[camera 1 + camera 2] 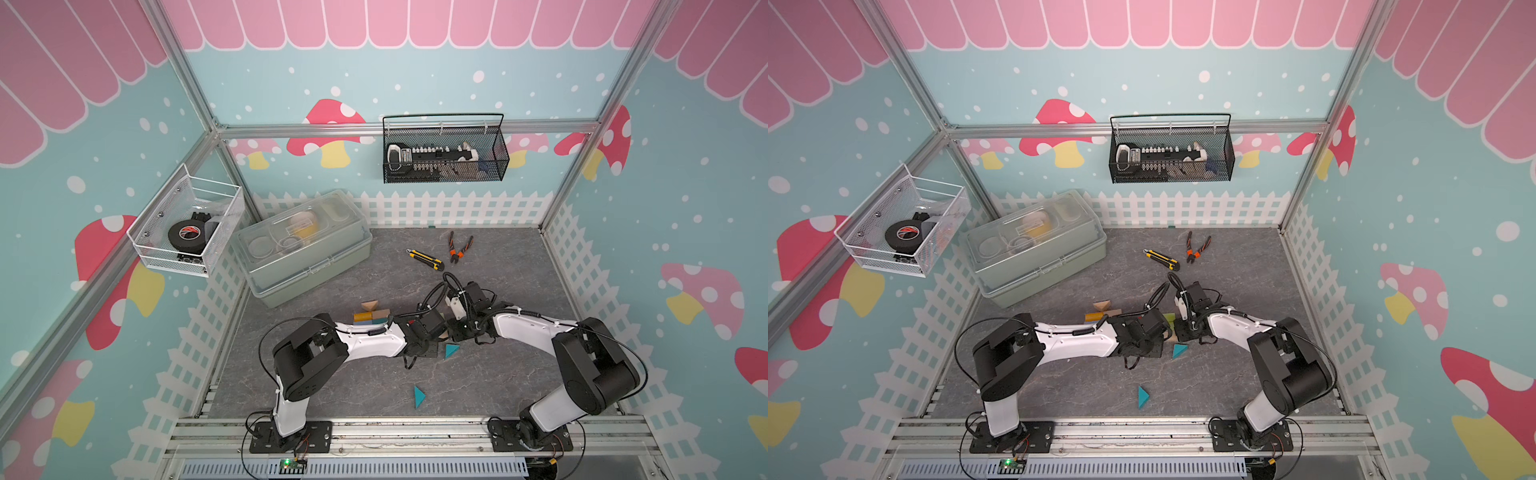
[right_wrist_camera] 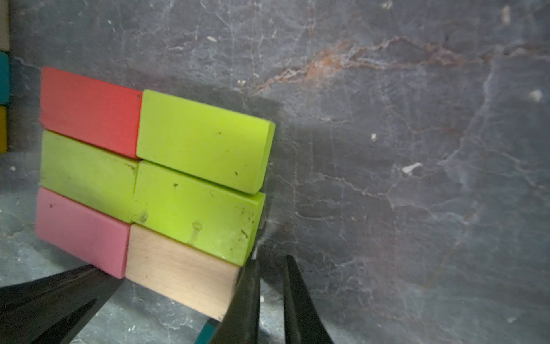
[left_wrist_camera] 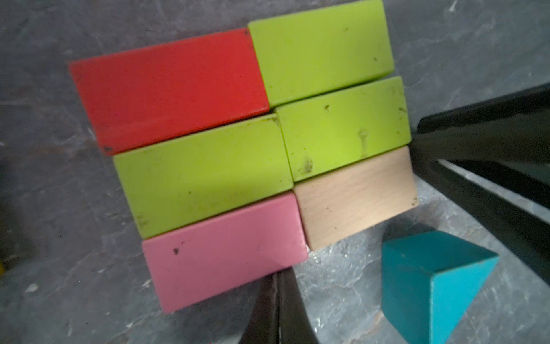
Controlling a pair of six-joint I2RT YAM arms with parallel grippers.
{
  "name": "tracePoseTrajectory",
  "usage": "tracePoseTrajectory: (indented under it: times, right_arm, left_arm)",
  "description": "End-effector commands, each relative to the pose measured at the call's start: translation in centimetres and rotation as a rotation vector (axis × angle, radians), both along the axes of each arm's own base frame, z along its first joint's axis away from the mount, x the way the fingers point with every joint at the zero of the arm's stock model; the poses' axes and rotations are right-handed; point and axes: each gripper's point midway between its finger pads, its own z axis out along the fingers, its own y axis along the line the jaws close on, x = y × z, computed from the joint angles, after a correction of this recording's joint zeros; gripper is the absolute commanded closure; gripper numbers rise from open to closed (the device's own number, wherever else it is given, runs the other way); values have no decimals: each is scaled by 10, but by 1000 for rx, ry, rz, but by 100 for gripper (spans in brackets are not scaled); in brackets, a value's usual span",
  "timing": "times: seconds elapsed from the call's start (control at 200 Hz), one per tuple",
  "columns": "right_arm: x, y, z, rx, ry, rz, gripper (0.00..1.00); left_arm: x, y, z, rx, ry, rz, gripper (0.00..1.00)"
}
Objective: Assemble a piece of candy with building blocks
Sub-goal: Move the building block to the center of the board.
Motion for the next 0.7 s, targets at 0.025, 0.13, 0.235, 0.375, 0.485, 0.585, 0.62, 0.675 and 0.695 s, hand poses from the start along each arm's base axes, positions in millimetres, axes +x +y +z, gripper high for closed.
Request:
tracePoseTrajectory:
  times: [0.025, 0.13, 0.235, 0.375, 0.485, 0.585, 0.62, 0.675, 0.695]
  right_arm:
    - [-10, -6, -12, -35, 38, -6, 83]
    - [-10, -6, -12, -35, 39, -6, 83]
    - [-9, -7, -11, -38, 35, -8, 82]
    - [-2, -10, -2, -50, -1, -35, 80]
    - [9, -17, 19, -74, -65, -73, 75]
    - [18, -27, 51, -96, -159, -113, 69]
    - [20, -33, 65, -104, -205, -133, 68]
    - [22, -42, 89, -109, -288, -173, 65]
    - [22, -46, 97, -110, -318, -188, 63]
  left_arm:
    - [-13, 16, -31, 84, 81, -14, 100]
    - [-13, 16, -30, 82, 80, -14, 100]
    - [-15, 19, -28, 80, 78, -18, 100]
    - [-21, 21, -17, 57, 76, -33, 100]
    - [-20, 24, 5, 30, 39, -41, 97]
    - [-16, 31, 33, 23, -12, -43, 92]
    - [-15, 36, 43, 20, -30, -41, 91]
    - [-11, 43, 59, 8, -63, -34, 87]
    - [-10, 45, 65, 3, -73, -32, 85]
